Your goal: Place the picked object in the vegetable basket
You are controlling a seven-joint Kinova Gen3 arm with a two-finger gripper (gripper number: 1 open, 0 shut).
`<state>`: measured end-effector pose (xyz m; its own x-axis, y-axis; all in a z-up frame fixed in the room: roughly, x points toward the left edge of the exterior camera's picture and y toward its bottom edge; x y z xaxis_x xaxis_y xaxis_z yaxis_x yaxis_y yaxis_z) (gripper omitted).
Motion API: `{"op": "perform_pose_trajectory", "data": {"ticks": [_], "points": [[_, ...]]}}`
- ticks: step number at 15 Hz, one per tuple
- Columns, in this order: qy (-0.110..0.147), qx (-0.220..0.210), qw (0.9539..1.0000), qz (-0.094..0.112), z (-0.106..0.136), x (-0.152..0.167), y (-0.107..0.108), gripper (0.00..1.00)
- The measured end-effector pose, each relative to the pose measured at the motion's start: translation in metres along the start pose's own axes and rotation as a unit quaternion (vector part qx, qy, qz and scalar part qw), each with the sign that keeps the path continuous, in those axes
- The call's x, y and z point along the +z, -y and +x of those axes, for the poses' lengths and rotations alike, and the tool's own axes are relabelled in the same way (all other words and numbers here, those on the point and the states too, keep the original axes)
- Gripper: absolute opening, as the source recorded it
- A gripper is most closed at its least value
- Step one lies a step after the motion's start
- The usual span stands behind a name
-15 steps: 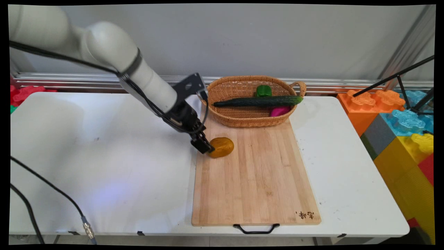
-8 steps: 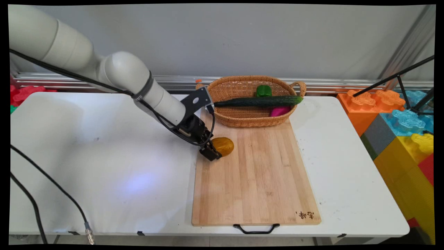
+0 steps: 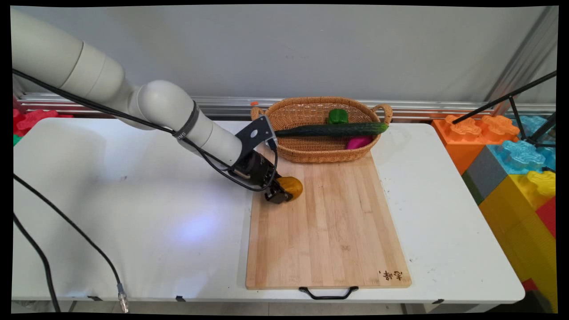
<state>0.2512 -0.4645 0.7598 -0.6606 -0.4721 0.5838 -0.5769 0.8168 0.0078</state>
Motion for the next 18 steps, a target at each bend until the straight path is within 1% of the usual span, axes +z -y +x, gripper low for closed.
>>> {"op": "perform_pose_trajectory", "data": {"ticks": [3,6,9,12,14,17,18], "points": [[-0.014,-0.001,0.9999,-0.009,0.01,-0.008,-0.005,0.0],[-0.031,-0.002,0.9993,-0.02,0.033,-0.026,-0.012,0.0],[-0.047,-0.007,0.9987,-0.018,0.056,-0.042,-0.014,0.0],[-0.068,-0.016,0.9976,-0.002,0.084,-0.056,-0.007,0.0],[-0.084,-0.022,0.9961,0.018,0.103,-0.065,0.005,0.0],[-0.099,-0.038,0.9929,0.055,0.124,-0.073,0.031,0.0],[-0.101,-0.049,0.991,0.073,0.129,-0.073,0.046,0.0]]}}
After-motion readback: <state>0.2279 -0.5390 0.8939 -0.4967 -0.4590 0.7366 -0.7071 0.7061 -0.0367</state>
